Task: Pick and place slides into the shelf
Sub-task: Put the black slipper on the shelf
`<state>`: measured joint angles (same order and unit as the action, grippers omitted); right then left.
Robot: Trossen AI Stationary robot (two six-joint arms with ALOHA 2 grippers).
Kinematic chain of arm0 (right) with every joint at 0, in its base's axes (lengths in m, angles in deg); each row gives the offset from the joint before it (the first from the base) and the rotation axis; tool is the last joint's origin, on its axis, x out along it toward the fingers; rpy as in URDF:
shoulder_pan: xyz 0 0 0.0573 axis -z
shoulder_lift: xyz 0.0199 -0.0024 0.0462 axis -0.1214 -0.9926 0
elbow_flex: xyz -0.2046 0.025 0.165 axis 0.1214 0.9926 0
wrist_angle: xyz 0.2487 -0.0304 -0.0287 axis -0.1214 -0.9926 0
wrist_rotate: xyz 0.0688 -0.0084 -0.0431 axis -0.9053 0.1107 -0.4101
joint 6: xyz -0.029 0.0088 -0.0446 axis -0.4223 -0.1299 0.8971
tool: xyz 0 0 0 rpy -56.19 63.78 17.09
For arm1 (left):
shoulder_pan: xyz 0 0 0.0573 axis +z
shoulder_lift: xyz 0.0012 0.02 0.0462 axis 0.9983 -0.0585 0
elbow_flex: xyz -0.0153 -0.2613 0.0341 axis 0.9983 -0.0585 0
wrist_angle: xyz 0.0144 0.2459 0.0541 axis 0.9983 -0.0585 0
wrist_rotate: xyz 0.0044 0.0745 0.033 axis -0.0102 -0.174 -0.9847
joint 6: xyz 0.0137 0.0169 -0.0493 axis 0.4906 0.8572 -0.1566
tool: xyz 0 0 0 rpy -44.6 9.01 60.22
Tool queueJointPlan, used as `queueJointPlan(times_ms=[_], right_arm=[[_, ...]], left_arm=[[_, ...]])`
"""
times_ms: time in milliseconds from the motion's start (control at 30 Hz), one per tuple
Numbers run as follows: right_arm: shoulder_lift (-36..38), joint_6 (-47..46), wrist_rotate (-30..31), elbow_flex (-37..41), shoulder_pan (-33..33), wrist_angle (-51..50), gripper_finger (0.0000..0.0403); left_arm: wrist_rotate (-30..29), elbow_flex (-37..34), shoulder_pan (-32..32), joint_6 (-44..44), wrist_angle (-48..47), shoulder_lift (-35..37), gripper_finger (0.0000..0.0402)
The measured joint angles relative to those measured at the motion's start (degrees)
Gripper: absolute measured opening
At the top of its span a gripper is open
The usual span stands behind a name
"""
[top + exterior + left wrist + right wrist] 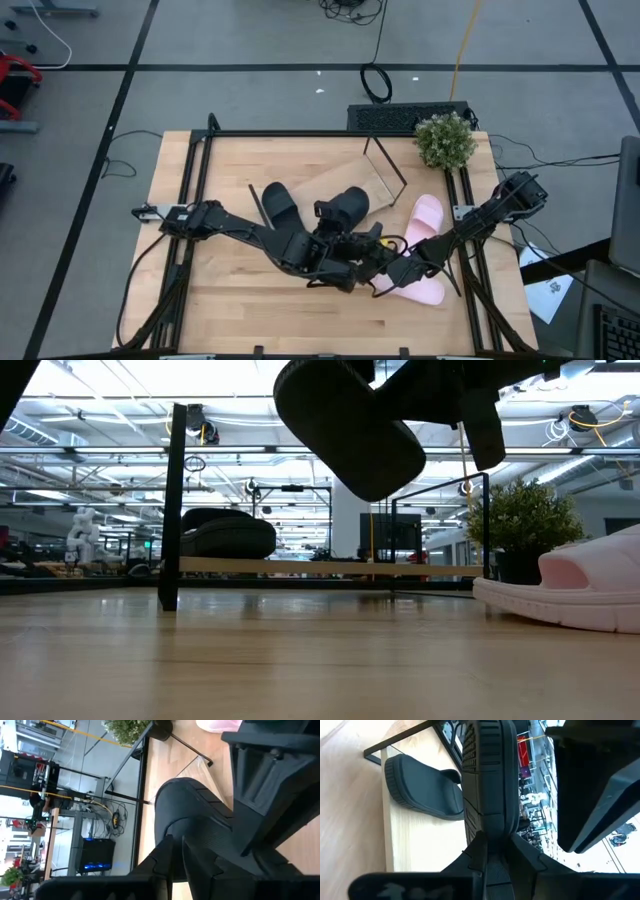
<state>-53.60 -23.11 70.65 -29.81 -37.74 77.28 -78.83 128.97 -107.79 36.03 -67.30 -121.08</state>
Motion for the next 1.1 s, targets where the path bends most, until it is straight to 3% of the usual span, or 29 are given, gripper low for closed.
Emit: queueJointPlan(times_ms=[300,500,733,1100], right_arm=[[0.0,0.1,0.1,0.0,-0.1,0.1,0.0039],[0.1,4.9,3.2,-0.1,-0.1,1.3,0.0038],[0.1,10.5,3.2,-0.1,-1.1,1.6,0.0037],[0.1,21.9,9.2,-0.1,-5.7,3.5,0.0037]], left_arm=[[-4.0,0.0,-1.1,1.0,-0.7,1.9,0.0084],[-3.5,0.0,-1.4,-6.6,-1.0,8.0,0.0085],[5.6,0.1,-1.1,-19.2,-0.1,14.9,0.0085],[19.5,0.0,-0.5,-32.6,2.5,16.1,0.0085]])
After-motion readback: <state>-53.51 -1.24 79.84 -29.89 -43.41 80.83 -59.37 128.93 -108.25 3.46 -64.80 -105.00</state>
